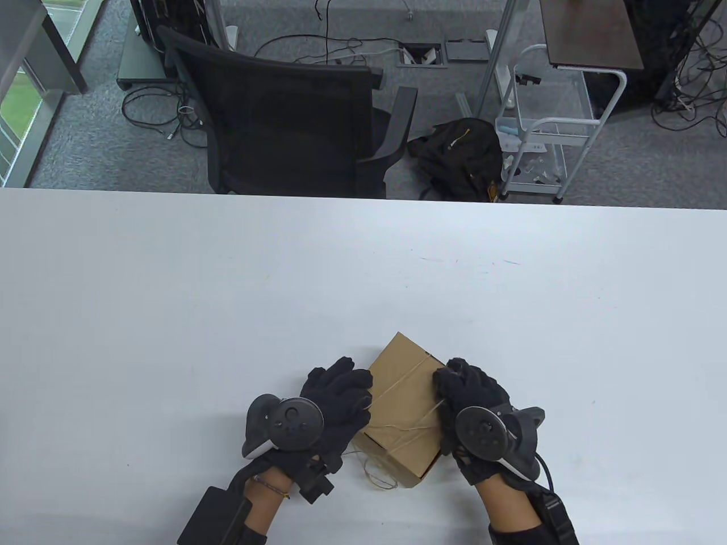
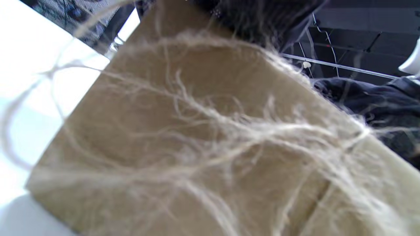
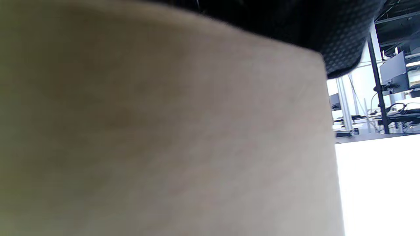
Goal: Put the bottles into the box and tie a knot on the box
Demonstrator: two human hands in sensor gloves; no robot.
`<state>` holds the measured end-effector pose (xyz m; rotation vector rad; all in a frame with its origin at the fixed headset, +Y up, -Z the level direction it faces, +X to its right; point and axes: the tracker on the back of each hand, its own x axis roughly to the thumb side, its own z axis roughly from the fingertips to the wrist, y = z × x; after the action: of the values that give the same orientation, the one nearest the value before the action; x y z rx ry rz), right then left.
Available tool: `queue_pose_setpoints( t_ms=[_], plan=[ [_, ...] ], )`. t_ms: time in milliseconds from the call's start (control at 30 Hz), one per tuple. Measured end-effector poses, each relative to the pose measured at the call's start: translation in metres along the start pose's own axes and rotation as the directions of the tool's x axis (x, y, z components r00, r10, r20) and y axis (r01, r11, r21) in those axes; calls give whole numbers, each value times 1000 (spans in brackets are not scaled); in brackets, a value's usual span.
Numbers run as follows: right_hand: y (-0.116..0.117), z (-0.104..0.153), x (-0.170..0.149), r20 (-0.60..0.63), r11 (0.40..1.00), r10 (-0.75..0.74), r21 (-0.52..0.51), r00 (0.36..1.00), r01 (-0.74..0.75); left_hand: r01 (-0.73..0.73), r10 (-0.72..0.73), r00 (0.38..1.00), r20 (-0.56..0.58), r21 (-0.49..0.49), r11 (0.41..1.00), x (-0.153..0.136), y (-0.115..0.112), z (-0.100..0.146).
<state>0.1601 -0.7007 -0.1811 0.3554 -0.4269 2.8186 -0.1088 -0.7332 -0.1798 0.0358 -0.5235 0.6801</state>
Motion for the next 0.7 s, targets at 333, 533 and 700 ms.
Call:
queue_pose_setpoints(
  t_ms=[333,533,700],
  plan=[
    [-18,11,-1,-103,984,-77,154,992,92,46,-39,996,-83,84,995,9,14,17],
    [-18,16,-15,-121,863,-458,179,881,473,84,-70,989,-130,102,991,7,11,18],
    [-24,16,-27,-75,923,-385,-58,920,381,102,-88,985,-147,93,990,5,11,17]
  ],
)
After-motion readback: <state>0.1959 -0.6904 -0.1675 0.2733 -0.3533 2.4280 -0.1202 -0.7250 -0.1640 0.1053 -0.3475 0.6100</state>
